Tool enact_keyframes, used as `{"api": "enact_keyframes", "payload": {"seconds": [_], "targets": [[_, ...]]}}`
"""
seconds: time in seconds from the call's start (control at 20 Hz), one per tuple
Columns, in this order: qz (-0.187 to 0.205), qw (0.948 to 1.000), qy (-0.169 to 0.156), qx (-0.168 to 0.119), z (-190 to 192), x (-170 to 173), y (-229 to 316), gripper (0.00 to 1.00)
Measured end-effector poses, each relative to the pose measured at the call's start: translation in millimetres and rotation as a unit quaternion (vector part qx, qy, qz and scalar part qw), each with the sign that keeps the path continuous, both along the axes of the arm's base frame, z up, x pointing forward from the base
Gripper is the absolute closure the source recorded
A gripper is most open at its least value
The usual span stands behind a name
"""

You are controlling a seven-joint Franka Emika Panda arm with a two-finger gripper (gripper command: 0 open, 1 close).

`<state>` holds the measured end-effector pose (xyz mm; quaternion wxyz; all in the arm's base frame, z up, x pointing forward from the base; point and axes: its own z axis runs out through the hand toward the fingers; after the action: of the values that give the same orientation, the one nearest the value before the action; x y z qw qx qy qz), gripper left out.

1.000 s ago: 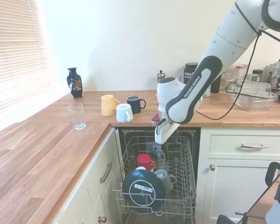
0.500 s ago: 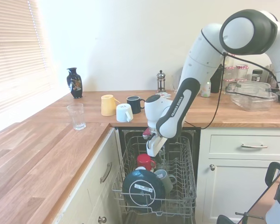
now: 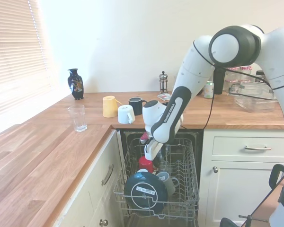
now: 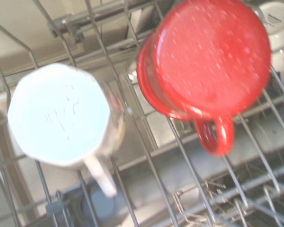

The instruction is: Unload a mug from dishwasher

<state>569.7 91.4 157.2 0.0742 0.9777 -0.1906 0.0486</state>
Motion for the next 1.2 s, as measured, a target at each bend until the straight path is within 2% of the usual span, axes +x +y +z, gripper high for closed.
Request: {"api": "enact_keyframes", "payload": {"seconds": [0.8, 1.2], "targets": [[0.015, 0.9995, 0.018, 0.020, -59, 51, -1, 0.00], [0.022, 0.9991, 0.032, 0.019, -94, 71, 0, 0.00]]}}
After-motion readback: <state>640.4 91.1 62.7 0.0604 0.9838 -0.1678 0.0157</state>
